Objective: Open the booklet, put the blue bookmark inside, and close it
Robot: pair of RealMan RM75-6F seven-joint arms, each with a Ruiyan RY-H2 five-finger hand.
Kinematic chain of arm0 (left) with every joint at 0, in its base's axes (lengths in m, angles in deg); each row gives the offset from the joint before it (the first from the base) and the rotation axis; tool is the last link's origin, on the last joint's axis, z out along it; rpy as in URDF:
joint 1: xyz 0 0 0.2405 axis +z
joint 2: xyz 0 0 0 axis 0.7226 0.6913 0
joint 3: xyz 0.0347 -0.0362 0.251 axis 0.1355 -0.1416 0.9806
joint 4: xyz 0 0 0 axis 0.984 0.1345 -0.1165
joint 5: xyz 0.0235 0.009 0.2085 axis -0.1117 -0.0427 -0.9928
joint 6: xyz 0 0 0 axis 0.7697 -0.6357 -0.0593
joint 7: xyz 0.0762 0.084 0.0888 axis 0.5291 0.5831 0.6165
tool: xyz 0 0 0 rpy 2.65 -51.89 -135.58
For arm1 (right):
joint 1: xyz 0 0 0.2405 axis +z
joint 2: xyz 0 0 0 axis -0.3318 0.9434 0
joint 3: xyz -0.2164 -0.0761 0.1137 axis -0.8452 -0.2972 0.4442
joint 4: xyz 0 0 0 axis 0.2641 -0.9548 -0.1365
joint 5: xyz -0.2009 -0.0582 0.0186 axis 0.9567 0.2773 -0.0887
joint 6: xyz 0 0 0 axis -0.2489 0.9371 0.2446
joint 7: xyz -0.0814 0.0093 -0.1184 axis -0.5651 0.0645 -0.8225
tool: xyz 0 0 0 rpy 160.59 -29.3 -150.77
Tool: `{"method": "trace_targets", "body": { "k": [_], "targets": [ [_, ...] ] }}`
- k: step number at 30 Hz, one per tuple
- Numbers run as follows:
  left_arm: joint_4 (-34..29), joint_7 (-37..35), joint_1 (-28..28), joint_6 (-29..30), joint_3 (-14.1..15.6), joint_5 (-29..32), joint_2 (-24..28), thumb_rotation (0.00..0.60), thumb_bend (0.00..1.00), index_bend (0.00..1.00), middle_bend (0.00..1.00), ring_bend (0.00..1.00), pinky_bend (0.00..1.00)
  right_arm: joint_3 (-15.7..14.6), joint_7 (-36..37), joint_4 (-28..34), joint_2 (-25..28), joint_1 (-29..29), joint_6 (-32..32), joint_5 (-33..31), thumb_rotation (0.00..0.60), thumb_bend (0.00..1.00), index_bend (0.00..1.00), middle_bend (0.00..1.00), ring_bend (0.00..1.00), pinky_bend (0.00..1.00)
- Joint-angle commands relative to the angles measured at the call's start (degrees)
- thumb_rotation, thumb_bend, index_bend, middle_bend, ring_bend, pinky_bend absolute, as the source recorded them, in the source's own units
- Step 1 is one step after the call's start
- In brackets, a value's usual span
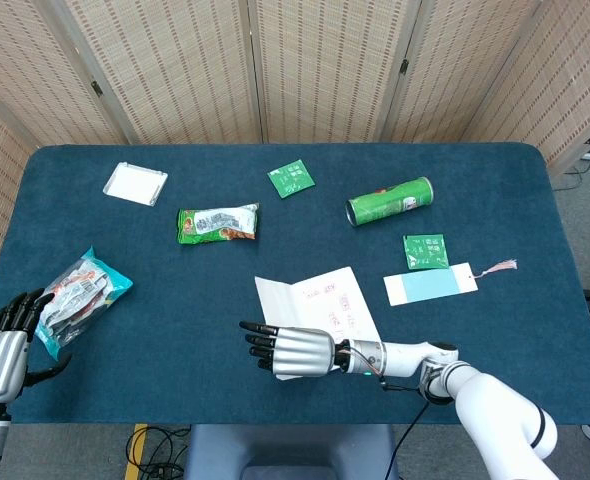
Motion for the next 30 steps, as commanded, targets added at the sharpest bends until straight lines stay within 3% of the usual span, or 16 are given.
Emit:
{"method": "trace_targets", "body": {
  "k": [1,4,6,7,11,12,15,18,30],
  "targets": [
    [0.2,-0.2,0.2,0.0,0.2,0.0,0.0,0.6,0.24,0.15,0.11,0.09,0.16,0.4,0.2,-0.4,-2.0,1.5,-2.6,-0.6,0.6,0.47,0.61,0.38,0.2,0.16],
    [0.5,-0.5,0.4,0.1,0.3,0.1,0.1,0.6,0.24,0.15,0.11,0.09,0.16,1.0,0.1,-0.8,-3.6,2.5,-5.0,-1.4,0.6,0.46,0.58,0.37,0.18,0.16],
    [0.6,-0.7,0.5,0.2,0.2,0.2,0.2,0.6,0.24,0.15,0.11,0.09,0.16,1.4,-0.2,-0.4,-4.2,3.1,-7.4,-2.3,0.6,0.43,0.51,0.33,0.15,0.13],
    [0.6,-0.8,0.6,0.3,0.2,0.2,0.2,0.6,0.24,0.15,0.11,0.09,0.16,1.6,-0.7,-0.1,-4.4,3.4,-8.6,-2.8,0.6,0.4,0.45,0.31,0.12,0.11],
    [0.6,-1.0,0.6,0.4,0.2,-0.1,0.3,0.6,0.24,0.15,0.11,0.09,0.16,2.9,-3.5,3.5,-4.2,4.2,-12.3,-4.5,0.6,0.22,0.04,0.13,0.02,0.03],
    [0.6,-1.0,0.6,0.3,0.2,-0.1,0.3,0.6,0.24,0.15,0.11,0.09,0.16,3.1,-3.9,4.5,-4.0,4.3,-12.5,-4.8,0.6,0.17,0.0,0.1,0.01,0.02],
    [0.5,-1.0,0.6,0.3,0.2,-0.1,0.4,0.6,0.24,0.15,0.11,0.09,0.16,4.2,-5.7,7.3,-3.0,4.2,-12.8,-5.8,0.6,0.06,0.0,0.05,0.0,0.02],
    [0.5,-1.1,0.6,0.4,0.2,-0.2,0.5,0.6,0.24,0.15,0.11,0.09,0.16,5.0,-7.4,10.2,-1.1,3.5,-12.4,-6.9,0.6,0.02,0.0,0.04,0.0,0.01],
    [0.7,-1.1,0.4,0.2,-0.1,-0.3,0.3,0.6,0.24,0.15,0.11,0.09,0.16,8.2,-12.2,22.7,11.1,-2.1,-13.3,-14.0,0.6,0.01,0.0,0.03,0.0,0.01]
  ]
}}
